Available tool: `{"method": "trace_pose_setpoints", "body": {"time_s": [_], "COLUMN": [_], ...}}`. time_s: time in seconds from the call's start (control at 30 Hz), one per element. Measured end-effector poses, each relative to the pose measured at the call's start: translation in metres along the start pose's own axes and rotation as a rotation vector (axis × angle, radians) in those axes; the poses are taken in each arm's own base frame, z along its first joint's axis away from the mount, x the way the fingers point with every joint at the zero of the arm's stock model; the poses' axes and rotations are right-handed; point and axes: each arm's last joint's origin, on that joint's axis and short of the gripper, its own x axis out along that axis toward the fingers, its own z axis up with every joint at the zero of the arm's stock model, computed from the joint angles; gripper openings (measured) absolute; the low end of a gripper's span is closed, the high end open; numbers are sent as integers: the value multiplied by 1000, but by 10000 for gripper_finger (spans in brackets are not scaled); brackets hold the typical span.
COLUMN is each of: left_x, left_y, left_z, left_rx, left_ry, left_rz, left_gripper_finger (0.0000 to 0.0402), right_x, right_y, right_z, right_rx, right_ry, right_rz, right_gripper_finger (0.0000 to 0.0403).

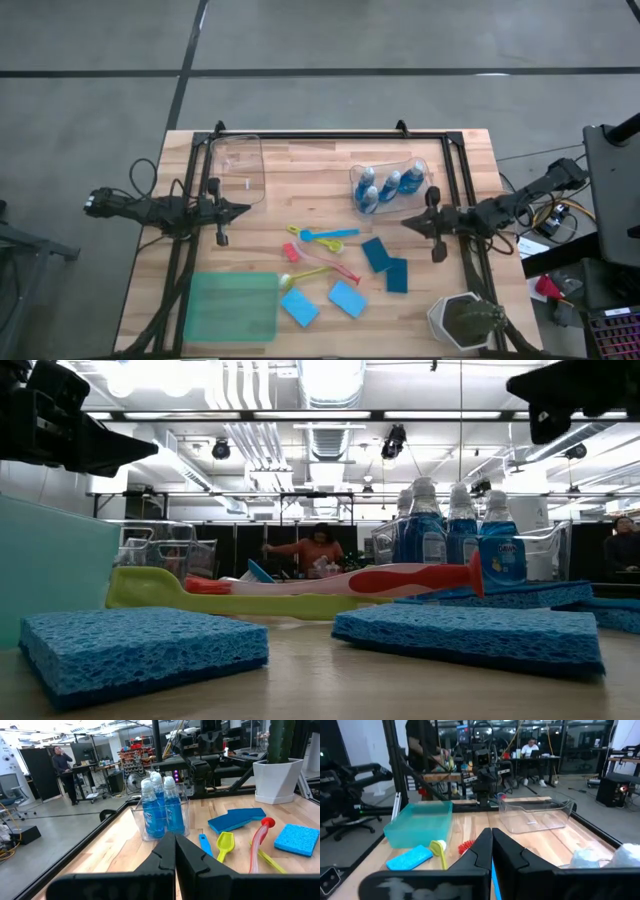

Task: Pick & Place Kitchen Sink Supplies
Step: Put the blue dish brush into the left transparent bin

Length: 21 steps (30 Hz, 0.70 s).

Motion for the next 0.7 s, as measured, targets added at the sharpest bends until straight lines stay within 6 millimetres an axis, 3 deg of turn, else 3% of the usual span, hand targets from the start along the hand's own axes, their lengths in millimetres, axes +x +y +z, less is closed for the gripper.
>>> {"method": "trace_pose_setpoints", "body": {"time_s": [0.5, 0.7], "left_x": [0, 0], "left_y": [0, 0], "left_z": [0, 0], "left_rx": [0, 0], "left_ry": [0, 0], "left_rz": [0, 0], "left_gripper_finger": [0, 0], "right_x": [-15, -15], "right_y": [-10, -11], "right_z": [-34, -39], "right_rx": [-13, -12], "right_ry": [-26, -17], "right_rz": [0, -1], "right_gripper_finger": [8, 9]}}
